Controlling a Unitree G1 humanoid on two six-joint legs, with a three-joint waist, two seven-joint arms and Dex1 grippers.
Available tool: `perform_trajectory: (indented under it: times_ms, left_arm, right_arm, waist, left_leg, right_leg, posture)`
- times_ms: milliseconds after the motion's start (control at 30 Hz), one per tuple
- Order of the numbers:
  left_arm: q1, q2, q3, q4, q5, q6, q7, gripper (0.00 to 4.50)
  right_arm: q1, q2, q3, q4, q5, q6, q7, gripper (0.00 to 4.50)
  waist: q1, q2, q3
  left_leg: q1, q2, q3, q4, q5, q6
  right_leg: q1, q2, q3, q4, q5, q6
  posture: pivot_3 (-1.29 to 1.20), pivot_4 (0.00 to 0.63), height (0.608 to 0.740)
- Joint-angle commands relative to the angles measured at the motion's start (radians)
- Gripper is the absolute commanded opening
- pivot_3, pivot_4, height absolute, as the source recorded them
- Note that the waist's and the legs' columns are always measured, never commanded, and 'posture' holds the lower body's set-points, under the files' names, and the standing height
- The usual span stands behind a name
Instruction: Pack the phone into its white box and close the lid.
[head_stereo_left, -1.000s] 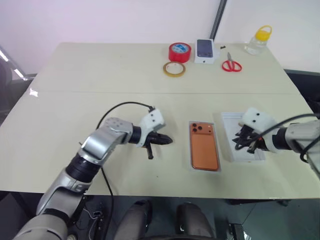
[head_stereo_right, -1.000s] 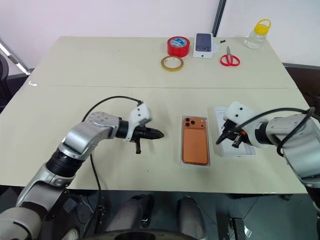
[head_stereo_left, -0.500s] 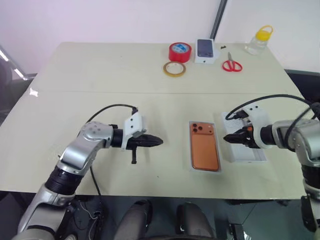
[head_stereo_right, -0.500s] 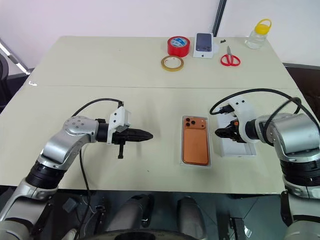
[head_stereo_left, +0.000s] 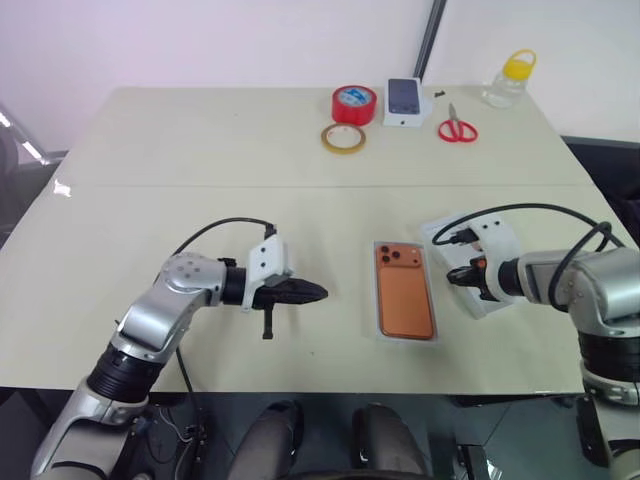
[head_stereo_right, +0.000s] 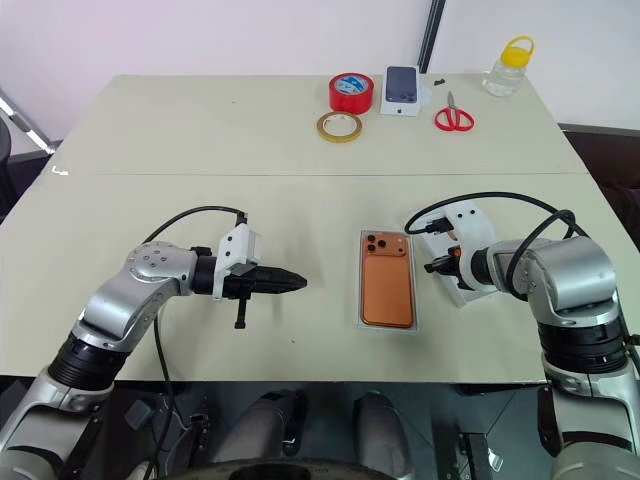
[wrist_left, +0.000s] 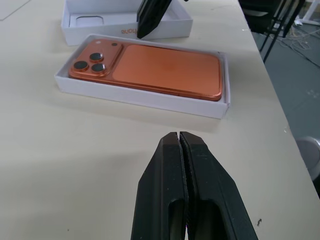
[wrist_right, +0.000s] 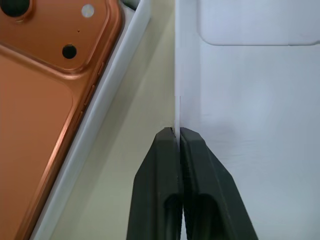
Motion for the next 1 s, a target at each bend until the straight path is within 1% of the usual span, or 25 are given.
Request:
perform_trajectory:
  times_ms: [33, 100, 167, 267, 300, 333, 367, 400, 433, 533, 600, 667, 733, 800, 867, 900, 967, 1000]
  left_arm:
    - [0.008, 0.012, 0.082, 0.017, -0.017, -0.003, 0.048, 0.07]
    - [-0.001, -0.001, 0.137, 0.068, -0.027, 0.016, 0.104, 0.07]
    - [-0.009, -0.009, 0.176, 0.106, -0.029, 0.022, 0.148, 0.07]
    - [-0.018, -0.011, 0.215, 0.145, -0.023, 0.017, 0.190, 0.07]
    - [-0.019, -0.009, 0.224, 0.152, -0.022, 0.014, 0.198, 0.07]
    - [-0.020, -0.008, 0.229, 0.157, -0.020, 0.010, 0.205, 0.07]
    - [-0.021, -0.007, 0.232, 0.161, -0.020, 0.007, 0.208, 0.07]
    - [-0.022, -0.007, 0.232, 0.162, -0.016, 0.002, 0.211, 0.07]
    - [-0.023, -0.007, 0.231, 0.161, -0.014, 0.000, 0.213, 0.07]
    - [-0.028, -0.012, 0.219, 0.150, -0.010, -0.003, 0.219, 0.07]
    - [-0.031, -0.018, 0.205, 0.142, -0.007, -0.003, 0.217, 0.07]
    - [-0.036, -0.025, 0.182, 0.134, -0.001, -0.007, 0.210, 0.07]
    - [-0.041, -0.034, 0.158, 0.130, 0.007, -0.011, 0.201, 0.07]
    - [-0.054, -0.051, 0.120, 0.124, 0.019, -0.016, 0.193, 0.07]
    - [-0.071, -0.072, 0.085, 0.127, 0.032, -0.025, 0.185, 0.07]
    - [-0.084, -0.085, 0.065, 0.134, 0.042, -0.028, 0.184, 0.07]
    - [-0.111, -0.111, 0.027, 0.158, 0.066, -0.042, 0.181, 0.07]
    - [-0.125, -0.123, 0.010, 0.170, 0.078, -0.050, 0.181, 0.07]
  right_arm:
    - [-0.117, 0.015, -0.131, 0.027, 0.095, 0.006, -0.029, 0.06]
    - [-0.180, 0.058, -0.219, 0.074, 0.241, 0.006, -0.048, 0.06]
    - [-0.198, 0.094, -0.264, 0.103, 0.442, 0.006, -0.103, 0.06]
    - [-0.191, 0.160, -0.281, 0.125, 0.779, 0.006, -0.263, 0.06]
    - [-0.167, 0.176, -0.254, 0.137, 0.957, -0.040, -0.379, 0.06]
    - [-0.123, 0.150, -0.174, 0.126, 1.193, -0.164, -0.530, 0.06]
    - [-0.084, 0.150, -0.116, 0.109, 1.348, -0.264, -0.643, 0.06]
    - [-0.030, 0.200, -0.065, 0.068, 1.437, -0.360, -0.735, 0.06]
    - [0.016, 0.252, -0.029, 0.023, 1.467, -0.428, -0.793, 0.06]
    - [0.139, 0.438, 0.039, -0.114, 1.467, -0.607, -0.985, 0.06]
    - [0.192, 0.529, 0.066, -0.177, 1.467, -0.700, -1.112, 0.06]
    - [0.224, 0.585, 0.086, -0.213, 1.467, -0.761, -1.222, 0.06]
    - [0.240, 0.618, 0.094, -0.230, 1.467, -0.801, -1.308, 0.06]
    - [0.257, 0.625, 0.087, -0.228, 1.467, -0.819, -1.371, 0.06]
    - [0.262, 0.619, 0.078, -0.225, 1.467, -0.821, -1.395, 0.06]
    - [0.257, 0.611, 0.072, -0.225, 1.467, -0.819, -1.394, 0.30]
    - [0.242, 0.595, 0.059, -0.221, 1.467, -0.811, -1.384, 0.95]
    - [0.231, 0.574, 0.051, -0.215, 1.467, -0.799, -1.369, 1.42]
  waist:
    - [-0.008, 0.001, 0.001]
    - [-0.015, 0.002, 0.001]
    - [-0.015, 0.002, 0.001]
    - [-0.015, 0.002, 0.001]
    - [-0.015, 0.002, 0.001]
    - [-0.015, 0.002, 0.001]
    - [-0.014, 0.002, 0.001]
    - [-0.013, 0.002, 0.001]
    - [-0.014, 0.001, 0.001]
    - [-0.019, 0.002, 0.001]
    - [-0.021, 0.002, 0.001]
    - [-0.021, 0.002, 0.001]
    - [-0.019, 0.002, 0.001]
    - [-0.019, 0.002, 0.000]
    - [-0.017, 0.002, 0.000]
    - [-0.017, 0.002, 0.000]
    - [-0.018, 0.002, 0.000]
    - [-0.019, 0.003, 0.000]
  left_leg:
    - [0.000, 0.000, 0.000, 0.000, 0.000, 0.000]
    - [0.000, 0.000, 0.000, -0.001, 0.000, 0.000]
    - [0.001, 0.001, 0.000, -0.002, -0.001, 0.001]
    - [0.001, 0.001, -0.001, -0.004, 0.000, 0.000]
    - [0.001, 0.001, 0.000, -0.004, 0.000, 0.000]
    - [0.001, 0.001, 0.000, -0.003, 0.000, 0.000]
    - [0.001, 0.001, 0.000, -0.003, 0.000, 0.000]
    - [0.001, 0.001, 0.000, -0.003, 0.001, 0.000]
    - [0.001, 0.001, 0.000, -0.002, 0.001, 0.000]
    - [0.001, 0.001, 0.000, -0.001, 0.000, 0.000]
    - [0.001, 0.001, 0.000, -0.002, 0.000, 0.000]
    - [0.001, 0.001, 0.000, -0.002, 0.001, 0.000]
    - [0.001, 0.001, 0.000, -0.002, 0.001, 0.000]
    - [0.002, 0.001, 0.000, -0.002, 0.001, 0.000]
    - [0.001, 0.000, 0.000, -0.002, 0.001, 0.000]
    - [0.002, 0.000, 0.000, -0.002, 0.001, 0.000]
    - [0.002, 0.000, 0.000, -0.002, 0.001, 0.000]
    - [0.002, 0.000, 0.000, -0.003, 0.001, 0.000]
  right_leg:
    - [0.000, 0.000, 0.000, 0.000, 0.000, 0.000]
    - [0.000, 0.000, 0.000, 0.001, 0.000, 0.000]
    - [0.000, 0.001, 0.000, 0.001, 0.000, -0.001]
    - [0.000, 0.001, -0.001, 0.000, 0.000, -0.001]
    - [0.000, 0.001, -0.001, 0.000, 0.000, -0.001]
    - [0.000, 0.000, 0.000, 0.000, 0.000, -0.001]
    - [0.000, 0.000, 0.000, 0.000, 0.000, -0.001]
    - [0.000, 0.000, -0.001, 0.000, 0.000, -0.001]
    - [0.001, 0.000, -0.001, 0.000, 0.000, -0.001]
    - [0.001, 0.000, 0.000, 0.000, 0.000, -0.001]
    - [-0.001, 0.000, 0.001, 0.002, 0.000, -0.001]
    - [-0.001, 0.001, 0.001, 0.003, 0.000, -0.001]
    - [-0.001, 0.001, 0.001, 0.003, 0.000, -0.001]
    - [-0.001, 0.001, 0.001, 0.003, 0.000, -0.001]
    - [-0.001, 0.001, 0.001, 0.003, 0.000, -0.001]
    - [-0.001, 0.001, 0.001, 0.002, 0.000, -0.001]
    - [-0.001, 0.001, 0.001, 0.002, 0.000, -0.001]
    - [-0.001, 0.001, 0.001, 0.003, 0.000, -0.001]
  posture:
    - [0.00, 0.150, 0.740]
    - [0.00, 0.150, 0.740]
    - [0.00, 0.150, 0.740]
    - [0.00, 0.150, 0.740]
    - [0.00, 0.150, 0.740]
    - [0.00, 0.150, 0.740]
    - [0.00, 0.150, 0.740]
    - [0.00, 0.150, 0.740]
    - [0.00, 0.150, 0.740]
    - [0.00, 0.150, 0.740]
    - [0.00, 0.150, 0.740]
    - [0.00, 0.150, 0.740]
    - [0.00, 0.150, 0.740]
    - [0.00, 0.150, 0.740]
    - [0.00, 0.150, 0.740]
    - [0.00, 0.150, 0.740]
    - [0.00, 0.150, 0.740]
    - [0.00, 0.150, 0.740]
